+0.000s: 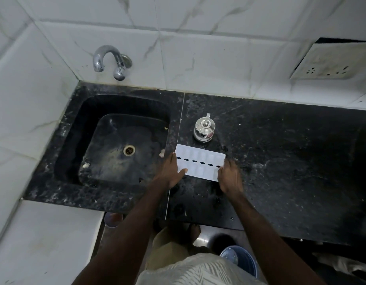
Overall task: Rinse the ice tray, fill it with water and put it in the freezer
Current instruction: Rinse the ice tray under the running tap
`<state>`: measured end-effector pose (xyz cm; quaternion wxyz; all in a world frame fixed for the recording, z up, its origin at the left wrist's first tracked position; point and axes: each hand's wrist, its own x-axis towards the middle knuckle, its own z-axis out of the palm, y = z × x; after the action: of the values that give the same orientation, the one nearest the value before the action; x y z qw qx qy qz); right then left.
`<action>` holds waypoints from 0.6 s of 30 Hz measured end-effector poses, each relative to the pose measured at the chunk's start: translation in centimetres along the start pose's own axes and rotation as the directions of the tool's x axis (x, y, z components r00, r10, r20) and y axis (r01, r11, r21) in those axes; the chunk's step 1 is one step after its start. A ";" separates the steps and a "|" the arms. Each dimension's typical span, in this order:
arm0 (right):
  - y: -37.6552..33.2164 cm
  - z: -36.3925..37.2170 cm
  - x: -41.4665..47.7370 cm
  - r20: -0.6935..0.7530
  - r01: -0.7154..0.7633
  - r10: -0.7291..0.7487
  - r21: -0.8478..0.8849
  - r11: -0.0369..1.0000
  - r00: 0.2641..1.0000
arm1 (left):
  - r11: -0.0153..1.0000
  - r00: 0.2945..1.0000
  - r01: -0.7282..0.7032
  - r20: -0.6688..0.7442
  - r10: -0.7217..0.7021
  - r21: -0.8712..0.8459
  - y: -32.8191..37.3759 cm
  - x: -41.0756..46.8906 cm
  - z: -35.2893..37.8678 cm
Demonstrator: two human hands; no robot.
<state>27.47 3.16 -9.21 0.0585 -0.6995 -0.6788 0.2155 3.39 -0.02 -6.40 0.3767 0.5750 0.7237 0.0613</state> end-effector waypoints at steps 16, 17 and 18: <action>-1.9 -0.5 0.1 0.003 0.034 -0.034 0.046 0.998 0.999 | 0.880 0.945 0.146 -0.198 -0.259 -0.453 -0.9 0.8 -1.4; -2.2 -0.6 0.1 -0.005 0.054 -0.054 0.050 0.997 0.999 | 0.877 0.939 0.140 -0.220 -0.265 -0.459 -0.9 0.7 -1.5; -2.5 -0.7 0.2 -0.020 0.078 -0.077 0.056 0.995 0.997 | 0.872 0.930 0.137 -0.243 -0.276 -0.470 -1.0 0.4 -1.7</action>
<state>25.41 3.66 -7.64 0.0924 -0.6728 -0.6984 0.2260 1.57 0.62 -5.90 0.3872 0.3757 0.7971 0.2711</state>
